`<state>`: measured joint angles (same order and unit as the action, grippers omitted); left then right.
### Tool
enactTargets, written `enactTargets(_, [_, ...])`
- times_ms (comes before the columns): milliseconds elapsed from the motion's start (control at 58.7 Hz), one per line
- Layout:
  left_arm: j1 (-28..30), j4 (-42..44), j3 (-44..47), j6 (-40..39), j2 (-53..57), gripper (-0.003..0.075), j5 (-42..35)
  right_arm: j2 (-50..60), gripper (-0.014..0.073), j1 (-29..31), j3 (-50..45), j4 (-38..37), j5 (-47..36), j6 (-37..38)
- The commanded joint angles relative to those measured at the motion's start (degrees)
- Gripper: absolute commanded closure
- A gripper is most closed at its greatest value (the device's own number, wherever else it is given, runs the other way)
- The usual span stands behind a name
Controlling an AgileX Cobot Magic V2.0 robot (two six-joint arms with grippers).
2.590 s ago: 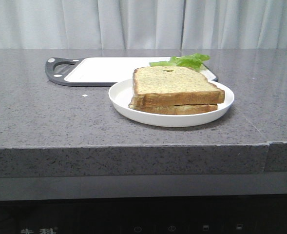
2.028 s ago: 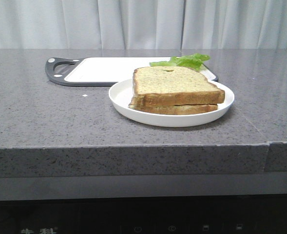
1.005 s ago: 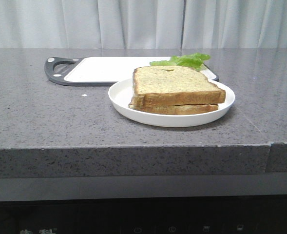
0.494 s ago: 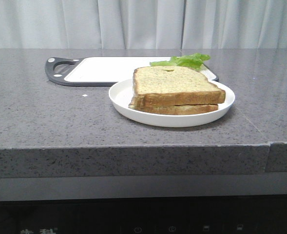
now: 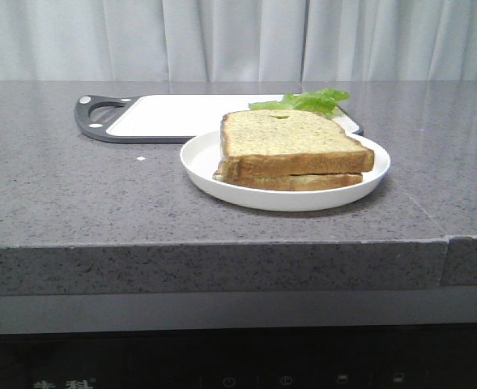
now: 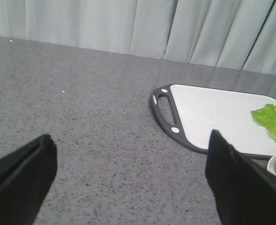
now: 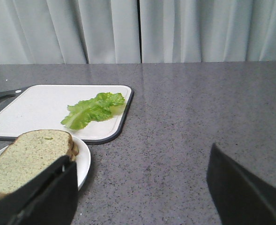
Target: Left arm grabs bread, right arm adds lettuce
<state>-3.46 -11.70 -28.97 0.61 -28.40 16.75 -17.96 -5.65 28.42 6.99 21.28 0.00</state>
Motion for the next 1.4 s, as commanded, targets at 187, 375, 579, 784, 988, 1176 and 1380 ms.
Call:
enactTargets(187, [-13.3,-6.8,-17.2,0.1,-21.3,0.0083,5.0,-0.9,0.0004,0.4,1.9,-0.4,-4.4,-0.5])
enactTargets(375, [-24.7,-8.6,-27.6,-0.6,-37.7,0.0084,5.5,-0.9,0.0004,0.4,1.9,-0.4,-4.4,-0.5])
enactTargets(579, [-31.2,-11.9,-41.6,-0.6,-54.4,0.0084,12.8,-0.9,0.0004,0.4,1.9,-0.4,-4.4,-0.5])
enactTargets(784, [-33.0,-12.9,-53.5,-0.6,-67.5,0.0084,20.5,-0.9,0.0004,0.4,1.9,-0.4,-4.3,-0.5])
enactTargets(988, [-32.9,-14.6,-55.0,-0.6,-71.2,0.0084,21.2,-0.9,0.0004,0.4,1.9,-0.4,-4.3,-0.5])
enactTargets(1176, [-32.9,-14.6,-55.0,-0.6,-71.9,0.0140,21.5,-0.9,0.0004,0.4,1.9,-0.4,-4.5,-0.5])
enactTargets(1380, [-32.9,-14.6,-55.0,-0.6,-71.9,0.0391,23.2,-0.9,0.0004,0.4,1.9,-0.4,-4.5,-0.5])
